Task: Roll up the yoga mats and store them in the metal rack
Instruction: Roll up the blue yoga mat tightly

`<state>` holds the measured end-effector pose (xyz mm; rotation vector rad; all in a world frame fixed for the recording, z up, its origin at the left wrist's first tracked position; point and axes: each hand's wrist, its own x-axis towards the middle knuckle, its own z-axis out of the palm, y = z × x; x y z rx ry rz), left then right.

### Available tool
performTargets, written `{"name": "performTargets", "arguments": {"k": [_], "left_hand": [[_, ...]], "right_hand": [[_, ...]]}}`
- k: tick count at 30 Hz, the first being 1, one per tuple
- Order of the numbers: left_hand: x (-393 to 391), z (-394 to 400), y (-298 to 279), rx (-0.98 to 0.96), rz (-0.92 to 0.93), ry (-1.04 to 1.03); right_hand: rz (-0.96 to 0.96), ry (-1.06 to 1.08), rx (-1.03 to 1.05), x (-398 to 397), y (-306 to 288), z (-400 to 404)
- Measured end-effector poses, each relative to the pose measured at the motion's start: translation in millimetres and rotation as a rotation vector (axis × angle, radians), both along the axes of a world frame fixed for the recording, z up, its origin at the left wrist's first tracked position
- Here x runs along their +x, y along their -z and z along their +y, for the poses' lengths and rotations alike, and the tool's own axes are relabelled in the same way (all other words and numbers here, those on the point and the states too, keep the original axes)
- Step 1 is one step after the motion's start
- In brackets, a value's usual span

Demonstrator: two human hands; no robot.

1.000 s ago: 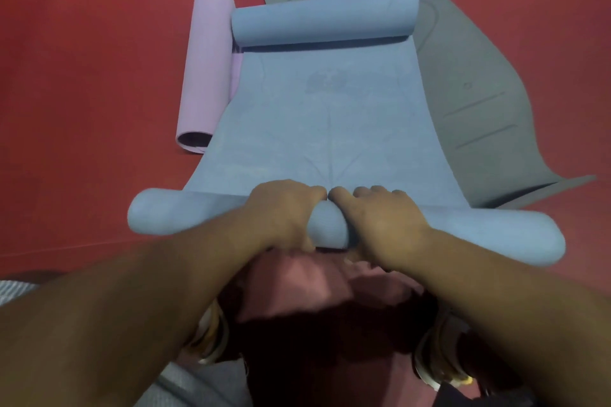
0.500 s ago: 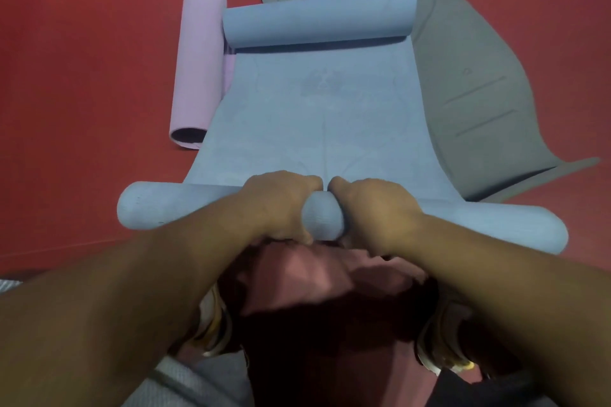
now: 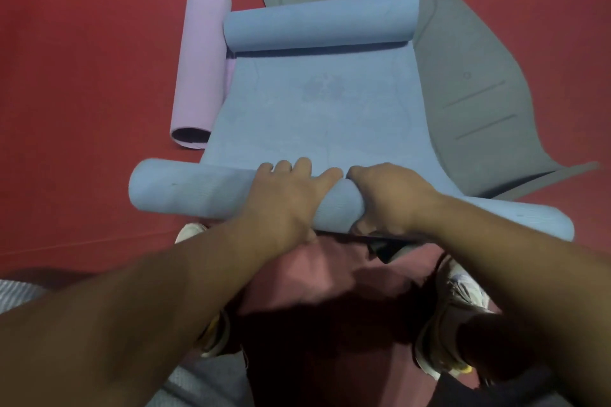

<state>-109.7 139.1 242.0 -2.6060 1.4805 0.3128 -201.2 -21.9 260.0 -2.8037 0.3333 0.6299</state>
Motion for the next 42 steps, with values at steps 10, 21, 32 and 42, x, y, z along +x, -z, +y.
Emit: {"name": "performTargets", "arguments": {"k": [10, 21, 32, 42], "left_hand": [[10.6, 2.5, -1.2, -0.008, 0.219, -0.087], [17.6, 5.6, 2.9, 0.029, 0.257, -0.118], [22.6, 9.5, 11.8, 0.052, 0.333, -0.112], [17.6, 7.8, 16.1, 0.055, 0.216, -0.12]], "right_hand": [[0.013, -0.038, -0.076, -0.4, 5.1, 5.4], [-0.039, -0.054, -0.154, -5.0, 15.2, 13.1], [-0.067, -0.085, -0.17, -14.7, 22.0, 19.5], [-0.057, -0.083, -0.179, -17.7, 28.8, 18.2]]}}
